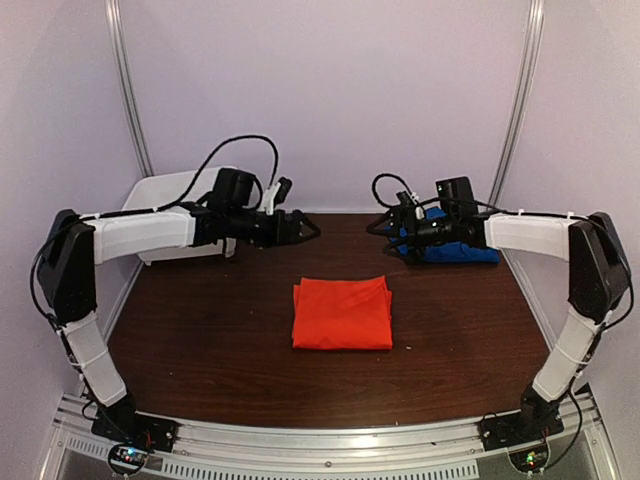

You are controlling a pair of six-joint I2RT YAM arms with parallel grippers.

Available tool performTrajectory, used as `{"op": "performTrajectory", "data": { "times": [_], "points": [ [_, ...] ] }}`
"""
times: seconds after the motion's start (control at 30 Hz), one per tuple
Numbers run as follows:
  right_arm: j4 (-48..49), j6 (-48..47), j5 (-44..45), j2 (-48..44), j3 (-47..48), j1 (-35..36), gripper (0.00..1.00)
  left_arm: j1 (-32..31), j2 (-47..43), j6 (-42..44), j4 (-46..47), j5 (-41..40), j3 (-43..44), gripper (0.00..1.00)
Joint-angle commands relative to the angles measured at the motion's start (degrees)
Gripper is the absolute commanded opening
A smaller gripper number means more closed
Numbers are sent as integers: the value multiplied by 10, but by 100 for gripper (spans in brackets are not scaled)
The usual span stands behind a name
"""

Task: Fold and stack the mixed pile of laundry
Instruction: Smooth out the square-folded T-shirt at the center of the board, then pick up the square-folded T-shirt from the center of the board.

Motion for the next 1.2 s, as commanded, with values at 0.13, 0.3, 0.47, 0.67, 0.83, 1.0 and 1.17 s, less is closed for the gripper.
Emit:
{"op": "performTrajectory", "data": {
  "times": [0.13, 0.3, 0.47, 0.67, 0.83, 1.0, 1.17],
  "points": [
    [186, 152, -70, 99, -42, 76, 100, -81, 135, -155, 175, 67, -37, 98],
    [260, 190, -66, 177, -59, 58, 98, -75, 211, -178, 202, 54, -16, 98],
    [267, 175, -63, 217, -76, 16, 94, -44, 225, -196, 239, 50, -62, 98],
    [175, 111, -69, 213, -47, -8, 86, -19, 186, -129, 184, 45, -91, 98],
    [10, 35, -39, 91, -30, -9, 76, -32, 62, 21, 51, -33, -78, 98],
    [-134, -4, 47, 16, -83, -9, 56, -36, 14, 99, -20, -61, -88, 98],
    [-108, 16, 67, 10, -147, -9, 58, -67, 40, 131, -31, -41, -76, 87]
  ]
}}
